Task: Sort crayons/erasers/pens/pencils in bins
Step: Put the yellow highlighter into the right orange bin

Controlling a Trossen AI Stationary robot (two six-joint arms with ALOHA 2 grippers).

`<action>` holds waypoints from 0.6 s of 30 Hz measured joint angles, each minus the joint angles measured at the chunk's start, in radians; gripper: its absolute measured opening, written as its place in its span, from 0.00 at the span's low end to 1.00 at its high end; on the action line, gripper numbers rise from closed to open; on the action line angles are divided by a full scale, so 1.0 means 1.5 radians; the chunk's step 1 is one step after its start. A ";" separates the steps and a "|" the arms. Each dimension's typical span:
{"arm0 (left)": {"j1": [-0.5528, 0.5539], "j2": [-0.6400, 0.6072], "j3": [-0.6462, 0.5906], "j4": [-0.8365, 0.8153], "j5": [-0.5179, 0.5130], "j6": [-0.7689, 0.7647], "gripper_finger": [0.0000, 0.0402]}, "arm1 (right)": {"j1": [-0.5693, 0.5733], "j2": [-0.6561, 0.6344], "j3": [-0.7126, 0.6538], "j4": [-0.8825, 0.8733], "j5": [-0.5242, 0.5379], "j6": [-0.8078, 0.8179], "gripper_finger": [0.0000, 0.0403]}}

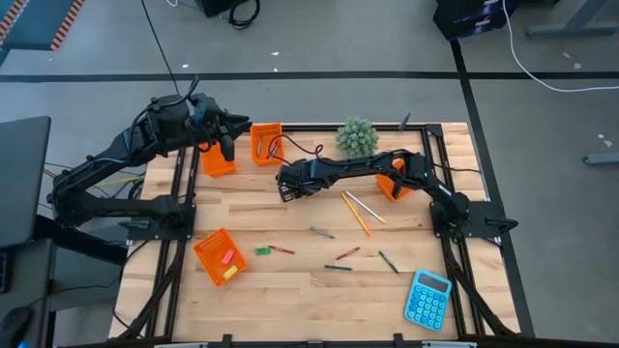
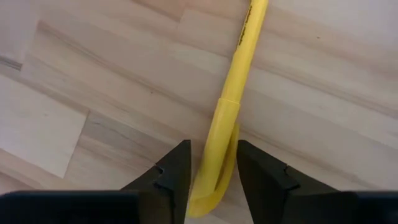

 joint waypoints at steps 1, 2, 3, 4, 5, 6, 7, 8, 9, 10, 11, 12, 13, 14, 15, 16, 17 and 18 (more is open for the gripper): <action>0.000 0.000 0.000 0.000 0.000 0.000 0.24 | 0.000 0.000 0.000 -0.002 0.000 0.000 0.31; 0.000 0.000 0.000 0.000 0.000 0.000 0.24 | 0.000 0.000 0.000 -0.004 0.000 0.000 0.29; 0.000 0.000 0.000 0.000 0.000 0.000 0.25 | 0.000 0.000 0.000 -0.006 0.000 0.000 0.28; 0.000 0.000 0.000 0.000 0.000 0.000 0.25 | 0.000 0.001 0.000 -0.007 0.000 0.000 0.26; 0.000 0.000 0.000 0.000 0.000 0.000 0.25 | 0.000 0.001 0.000 -0.008 0.000 0.000 0.24; 0.000 0.000 0.000 0.000 0.000 0.000 0.24 | 0.000 0.001 0.000 -0.009 0.000 0.000 0.22; 0.000 0.000 0.000 0.000 0.000 0.000 0.24 | 0.000 0.001 0.000 -0.010 0.000 0.000 0.21; 0.000 0.000 0.000 0.000 0.000 0.000 0.24 | 0.000 0.001 0.000 -0.011 0.000 0.000 0.20; 0.000 0.000 0.000 0.000 0.000 0.000 0.24 | 0.000 0.001 0.000 -0.012 -0.001 0.000 0.19; 0.000 0.000 0.000 0.000 0.000 0.000 0.23 | 0.000 0.001 0.000 -0.013 -0.003 0.000 0.18; 0.000 0.000 0.000 0.000 0.000 0.000 0.23 | 0.000 0.001 0.000 -0.013 -0.004 0.000 0.18; 0.000 0.000 0.000 0.000 0.000 0.000 0.23 | 0.000 0.001 0.000 -0.013 -0.004 0.000 0.17; 0.000 0.000 0.000 0.000 0.000 0.000 0.23 | 0.000 0.001 -0.001 -0.013 -0.005 0.001 0.17; 0.000 0.000 0.000 0.000 0.000 0.000 0.23 | 0.000 0.001 0.000 -0.014 -0.006 0.001 0.18; 0.000 0.000 0.000 0.000 0.000 0.000 0.23 | 0.000 0.001 0.000 -0.014 -0.009 0.001 0.18; 0.000 0.000 0.000 0.000 0.000 0.000 0.23 | 0.000 0.001 0.000 -0.014 -0.012 0.000 0.18; 0.000 0.000 0.000 0.000 0.000 0.001 0.23 | 0.000 0.001 0.000 -0.015 -0.015 0.000 0.18; 0.000 0.000 0.000 0.000 0.000 0.003 0.23 | 0.000 0.000 0.000 -0.016 -0.017 0.000 0.17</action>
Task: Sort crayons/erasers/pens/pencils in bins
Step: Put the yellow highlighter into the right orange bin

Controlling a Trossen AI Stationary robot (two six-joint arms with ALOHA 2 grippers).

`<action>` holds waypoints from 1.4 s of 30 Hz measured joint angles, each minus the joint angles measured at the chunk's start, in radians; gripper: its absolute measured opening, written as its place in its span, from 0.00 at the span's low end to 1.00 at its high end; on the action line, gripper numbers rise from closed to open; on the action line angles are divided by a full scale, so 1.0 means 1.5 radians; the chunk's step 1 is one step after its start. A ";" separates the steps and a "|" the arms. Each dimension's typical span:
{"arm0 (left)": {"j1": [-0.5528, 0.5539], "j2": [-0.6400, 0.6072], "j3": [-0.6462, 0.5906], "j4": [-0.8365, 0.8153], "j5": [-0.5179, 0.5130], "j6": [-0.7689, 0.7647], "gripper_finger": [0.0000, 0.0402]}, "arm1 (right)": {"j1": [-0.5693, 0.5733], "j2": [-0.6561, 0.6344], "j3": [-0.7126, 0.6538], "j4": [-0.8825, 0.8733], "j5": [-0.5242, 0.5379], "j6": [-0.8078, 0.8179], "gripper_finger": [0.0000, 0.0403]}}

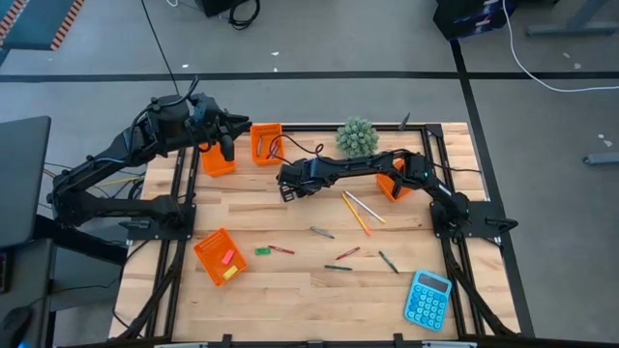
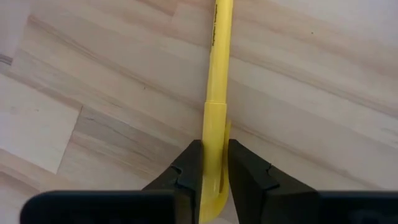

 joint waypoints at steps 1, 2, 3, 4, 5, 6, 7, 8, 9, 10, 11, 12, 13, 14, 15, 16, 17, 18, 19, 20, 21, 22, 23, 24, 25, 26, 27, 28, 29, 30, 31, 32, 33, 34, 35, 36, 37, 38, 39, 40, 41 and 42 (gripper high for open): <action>0.000 0.000 0.000 0.000 0.000 0.001 0.23 | 0.000 -0.004 -0.001 -0.003 -0.005 0.000 0.17; 0.000 0.000 0.000 0.000 0.000 0.001 0.23 | 0.000 -0.004 -0.001 -0.006 -0.008 0.000 0.17; 0.000 0.000 0.000 0.000 0.000 0.001 0.23 | 0.000 -0.005 -0.001 -0.007 -0.008 0.000 0.17; 0.000 0.000 0.000 0.000 0.000 0.001 0.22 | 0.000 -0.010 -0.002 -0.013 -0.012 0.000 0.17; 0.000 0.000 0.000 0.000 0.000 0.001 0.22 | 0.000 -0.013 -0.003 -0.025 -0.022 0.000 0.17; 0.000 0.000 0.000 0.000 0.000 0.002 0.22 | 0.002 -0.014 -0.004 -0.033 -0.025 0.001 0.17; 0.000 0.000 0.000 0.001 0.000 0.003 0.21 | 0.003 -0.014 -0.004 -0.033 -0.024 0.000 0.17; 0.000 0.000 0.000 0.001 0.000 0.003 0.21 | 0.002 -0.014 -0.004 -0.038 -0.026 0.001 0.17; 0.001 0.000 0.000 0.001 0.000 0.003 0.21 | 0.001 -0.015 -0.003 -0.043 -0.030 0.001 0.17; 0.001 0.000 0.000 0.001 0.000 0.003 0.21 | 0.001 -0.015 -0.003 -0.047 -0.036 0.000 0.17; 0.001 0.000 0.000 0.001 0.000 0.003 0.21 | 0.000 -0.015 -0.003 -0.055 -0.039 0.000 0.17; 0.001 0.000 0.000 0.001 0.000 0.003 0.21 | 0.000 -0.016 -0.003 -0.058 -0.040 0.000 0.17; 0.001 0.000 0.000 0.001 0.000 0.003 0.21 | 0.000 -0.019 -0.002 -0.059 -0.044 0.000 0.17; 0.001 0.000 0.000 0.000 0.000 0.002 0.21 | 0.000 -0.025 -0.003 -0.066 -0.056 0.000 0.17; 0.001 0.000 0.000 0.000 0.000 0.003 0.21 | 0.000 -0.032 -0.004 -0.072 -0.061 0.001 0.17; 0.001 0.000 0.000 0.000 0.000 0.003 0.21 | 0.001 -0.044 -0.004 -0.069 -0.061 0.002 0.17; 0.001 0.000 0.000 -0.001 0.000 0.003 0.21 | 0.003 -0.056 -0.004 -0.073 -0.061 0.006 0.17; 0.001 0.000 0.000 -0.003 0.000 0.003 0.22 | 0.003 -0.073 -0.003 -0.081 -0.055 0.009 0.17; 0.001 0.000 0.000 -0.003 0.000 0.003 0.22 | 0.003 -0.092 -0.003 -0.090 -0.052 0.011 0.17; 0.001 0.000 0.000 -0.003 0.000 0.003 0.21 | 0.003 -0.106 -0.002 -0.101 -0.043 0.012 0.17; 0.001 0.000 0.000 -0.004 0.000 0.003 0.21 | 0.004 -0.123 -0.002 -0.110 -0.032 0.013 0.17; 0.001 0.000 0.000 -0.004 0.000 0.003 0.21 | 0.005 -0.140 -0.002 -0.129 -0.021 0.013 0.17; 0.001 0.000 0.000 -0.004 0.000 0.003 0.20 | 0.006 -0.155 -0.002 -0.155 -0.003 0.014 0.17; 0.001 0.000 0.000 -0.004 0.000 0.004 0.20 | 0.006 -0.175 -0.002 -0.175 0.011 0.018 0.17; 0.001 0.000 0.000 -0.004 0.000 0.004 0.20 | 0.006 -0.193 -0.002 -0.204 0.027 0.023 0.17; 0.001 0.000 0.000 -0.004 0.000 0.004 0.19 | 0.006 -0.209 -0.001 -0.237 0.048 0.028 0.17; 0.001 0.000 0.000 -0.004 0.000 0.004 0.19 | 0.006 -0.224 -0.001 -0.266 0.067 0.032 0.17; 0.001 0.000 0.000 -0.004 0.000 0.004 0.19 | 0.006 -0.235 -0.002 -0.293 0.087 0.037 0.17; 0.001 0.000 0.000 -0.004 0.000 0.004 0.19 | 0.006 -0.246 -0.006 -0.309 0.106 0.044 0.17; 0.001 0.000 0.000 -0.004 0.000 0.004 0.19 | 0.005 -0.256 -0.014 -0.321 0.117 0.050 0.17; 0.001 0.000 0.000 -0.004 0.000 0.004 0.19 | 0.002 -0.266 -0.024 -0.325 0.124 0.053 0.17; 0.001 0.000 0.000 -0.004 0.000 0.005 0.19 | -0.002 -0.276 -0.036 -0.325 0.124 0.053 0.17; 0.001 0.000 0.000 -0.004 0.000 0.005 0.20 | -0.006 -0.285 -0.051 -0.326 0.124 0.054 0.17; 0.001 0.000 0.000 -0.004 0.000 0.005 0.20 | -0.009 -0.294 -0.067 -0.327 0.123 0.058 0.17; 0.001 0.000 0.000 -0.005 0.000 0.005 0.20 | -0.012 -0.304 -0.088 -0.327 0.123 0.065 0.17; 0.001 0.000 0.000 -0.006 0.000 0.005 0.20 | -0.014 -0.313 -0.109 -0.328 0.124 0.077 0.17; 0.001 0.000 0.000 -0.006 0.000 0.005 0.19 | -0.017 -0.325 -0.133 -0.327 0.123 0.092 0.17; 0.001 0.000 0.000 -0.007 0.000 0.005 0.19 | -0.018 -0.337 -0.157 -0.328 0.123 0.111 0.17; 0.001 0.000 0.000 -0.009 0.000 0.005 0.19 | -0.017 -0.350 -0.181 -0.327 0.123 0.130 0.17; 0.001 0.000 0.000 -0.010 0.000 0.004 0.18 | -0.015 -0.365 -0.206 -0.327 0.123 0.148 0.17; 0.001 0.000 0.000 -0.011 0.000 0.004 0.18 | -0.012 -0.380 -0.230 -0.327 0.123 0.165 0.17; 0.001 0.000 0.000 -0.013 0.000 0.004 0.18 | -0.007 -0.397 -0.254 -0.325 0.123 0.182 0.17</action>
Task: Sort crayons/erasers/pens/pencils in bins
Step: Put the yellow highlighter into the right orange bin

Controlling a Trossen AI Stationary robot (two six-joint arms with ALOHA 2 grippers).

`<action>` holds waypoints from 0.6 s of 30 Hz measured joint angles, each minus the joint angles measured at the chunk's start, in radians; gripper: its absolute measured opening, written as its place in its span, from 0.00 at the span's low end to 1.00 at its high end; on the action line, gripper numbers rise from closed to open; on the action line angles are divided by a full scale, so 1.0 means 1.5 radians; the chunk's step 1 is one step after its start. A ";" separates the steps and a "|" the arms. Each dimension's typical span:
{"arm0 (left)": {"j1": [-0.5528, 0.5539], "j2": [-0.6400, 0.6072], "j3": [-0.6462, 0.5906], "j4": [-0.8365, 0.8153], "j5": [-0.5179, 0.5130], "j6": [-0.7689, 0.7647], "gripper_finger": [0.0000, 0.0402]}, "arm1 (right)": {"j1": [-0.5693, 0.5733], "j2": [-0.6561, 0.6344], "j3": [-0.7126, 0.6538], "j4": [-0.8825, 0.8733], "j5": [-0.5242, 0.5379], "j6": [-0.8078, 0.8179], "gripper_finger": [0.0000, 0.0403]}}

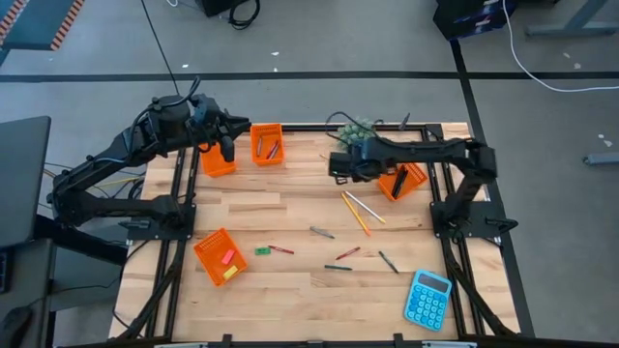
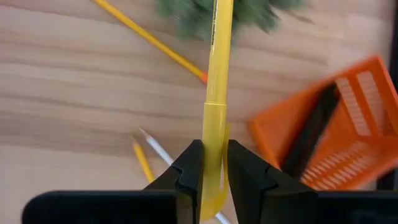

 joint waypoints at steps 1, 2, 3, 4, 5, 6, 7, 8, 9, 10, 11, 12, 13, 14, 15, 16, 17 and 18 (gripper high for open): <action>0.000 0.000 0.000 -0.002 0.000 -0.001 0.17 | 0.007 -0.018 -0.023 0.000 0.000 0.017 0.17; 0.000 0.000 0.000 -0.001 0.000 -0.001 0.17 | 0.014 -0.036 -0.045 0.001 -0.001 0.036 0.17; 0.000 0.000 0.000 -0.001 0.000 0.000 0.17 | 0.022 -0.055 -0.067 0.003 -0.003 0.054 0.17; 0.000 0.000 0.000 -0.001 0.000 0.000 0.17 | 0.030 -0.075 -0.089 0.005 -0.007 0.073 0.17; 0.000 0.000 0.000 -0.001 0.000 0.000 0.17 | 0.037 -0.094 -0.112 0.008 -0.014 0.091 0.17; 0.000 0.000 0.000 -0.001 0.000 0.000 0.17 | 0.044 -0.112 -0.133 0.009 -0.022 0.111 0.17; 0.000 0.000 0.000 -0.001 0.000 0.000 0.18 | 0.052 -0.129 -0.154 0.010 -0.028 0.130 0.17; 0.000 0.000 0.000 -0.001 0.000 0.000 0.18 | 0.060 -0.147 -0.176 0.012 -0.032 0.152 0.17; 0.000 0.000 0.000 -0.001 0.000 0.000 0.17 | 0.068 -0.163 -0.195 0.011 -0.033 0.176 0.17; 0.000 0.000 0.000 -0.001 0.000 0.000 0.17 | 0.077 -0.180 -0.213 0.013 -0.034 0.201 0.17; 0.000 0.001 0.000 -0.001 0.000 0.000 0.17 | 0.086 -0.197 -0.232 0.015 -0.034 0.225 0.17; 0.000 0.001 0.000 -0.001 0.000 0.000 0.16 | 0.094 -0.211 -0.247 0.015 -0.032 0.250 0.17; 0.000 0.001 0.000 -0.001 0.000 0.000 0.16 | 0.103 -0.225 -0.262 0.016 -0.030 0.275 0.17; 0.000 0.001 0.000 -0.001 0.000 0.000 0.16 | 0.111 -0.239 -0.278 0.016 -0.027 0.301 0.17; 0.000 0.001 0.000 -0.001 0.000 0.000 0.15 | 0.118 -0.251 -0.292 0.015 -0.026 0.326 0.17; 0.000 0.001 0.000 -0.001 0.000 0.000 0.15 | 0.124 -0.261 -0.308 0.016 -0.025 0.350 0.17; 0.000 0.001 0.000 -0.001 0.000 0.000 0.15 | 0.128 -0.270 -0.324 0.014 -0.025 0.373 0.17; 0.000 0.001 0.000 -0.001 0.000 0.000 0.15 | 0.132 -0.278 -0.339 0.014 -0.025 0.397 0.17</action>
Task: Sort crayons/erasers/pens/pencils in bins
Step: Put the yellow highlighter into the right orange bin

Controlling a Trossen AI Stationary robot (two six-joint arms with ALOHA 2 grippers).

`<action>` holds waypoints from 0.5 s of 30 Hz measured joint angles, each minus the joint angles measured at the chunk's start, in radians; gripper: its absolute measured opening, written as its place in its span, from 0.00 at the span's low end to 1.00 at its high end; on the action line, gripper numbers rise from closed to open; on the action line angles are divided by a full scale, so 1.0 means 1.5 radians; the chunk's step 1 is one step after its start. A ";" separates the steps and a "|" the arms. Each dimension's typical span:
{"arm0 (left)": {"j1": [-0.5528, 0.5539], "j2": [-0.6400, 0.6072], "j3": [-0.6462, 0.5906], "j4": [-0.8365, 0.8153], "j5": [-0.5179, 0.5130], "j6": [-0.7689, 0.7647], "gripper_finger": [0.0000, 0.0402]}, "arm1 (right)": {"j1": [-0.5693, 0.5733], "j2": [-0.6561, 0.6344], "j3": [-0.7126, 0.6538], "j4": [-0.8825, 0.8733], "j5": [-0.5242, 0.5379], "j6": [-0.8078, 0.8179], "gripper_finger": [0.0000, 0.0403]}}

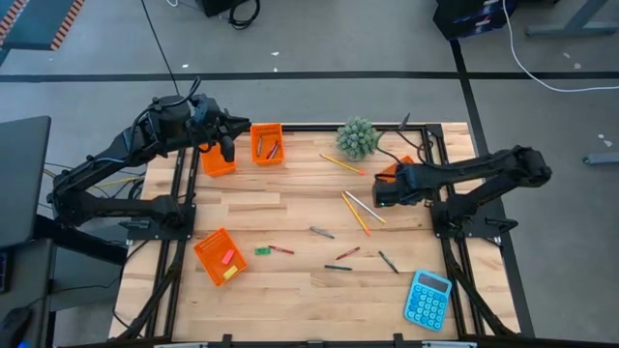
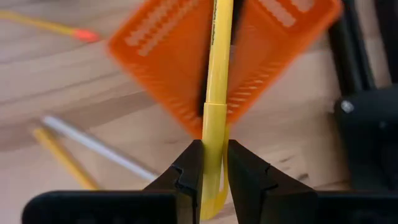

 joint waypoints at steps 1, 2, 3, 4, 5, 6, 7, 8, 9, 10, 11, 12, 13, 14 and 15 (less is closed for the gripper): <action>0.000 0.000 0.000 0.000 0.000 -0.001 0.15 | 0.003 -0.007 -0.014 0.001 0.000 0.022 0.17; 0.000 0.000 0.000 0.000 0.000 -0.001 0.15 | 0.004 -0.014 -0.027 0.002 0.001 0.041 0.17; 0.000 0.000 0.000 0.000 0.000 -0.001 0.15 | 0.004 -0.019 -0.039 0.003 0.001 0.055 0.17; 0.000 0.000 0.000 0.000 0.000 -0.001 0.15 | 0.003 -0.022 -0.049 0.003 0.002 0.064 0.17; 0.000 0.000 0.000 0.000 0.000 -0.001 0.15 | 0.001 -0.025 -0.056 0.004 0.004 0.069 0.17; 0.000 0.000 0.000 0.000 0.000 -0.004 0.15 | -0.002 -0.028 -0.062 0.005 0.005 0.073 0.17; 0.000 0.000 0.000 0.000 0.000 -0.007 0.15 | -0.004 -0.032 -0.067 0.009 0.009 0.074 0.17; 0.000 0.000 0.000 0.000 0.000 -0.011 0.15 | -0.008 -0.034 -0.072 0.013 0.012 0.073 0.17; 0.000 0.000 0.000 0.000 0.000 -0.016 0.14 | -0.012 -0.035 -0.075 0.020 0.013 0.071 0.17; 0.000 0.000 0.000 0.000 0.000 -0.017 0.14 | -0.016 -0.036 -0.076 0.025 0.015 0.067 0.17; 0.000 0.000 0.000 0.000 0.000 -0.018 0.14 | -0.022 -0.036 -0.077 0.030 0.015 0.063 0.17; 0.000 0.000 0.000 0.000 0.000 -0.019 0.13 | -0.027 -0.036 -0.077 0.036 0.016 0.057 0.17; 0.000 0.000 0.000 0.000 0.000 -0.019 0.13 | -0.033 -0.036 -0.077 0.045 0.018 0.048 0.17; 0.000 0.000 0.000 0.000 0.000 -0.019 0.13 | -0.039 -0.036 -0.077 0.057 0.023 0.037 0.17; 0.000 0.001 0.000 0.000 0.000 -0.019 0.13 | -0.045 -0.036 -0.077 0.070 0.028 0.022 0.17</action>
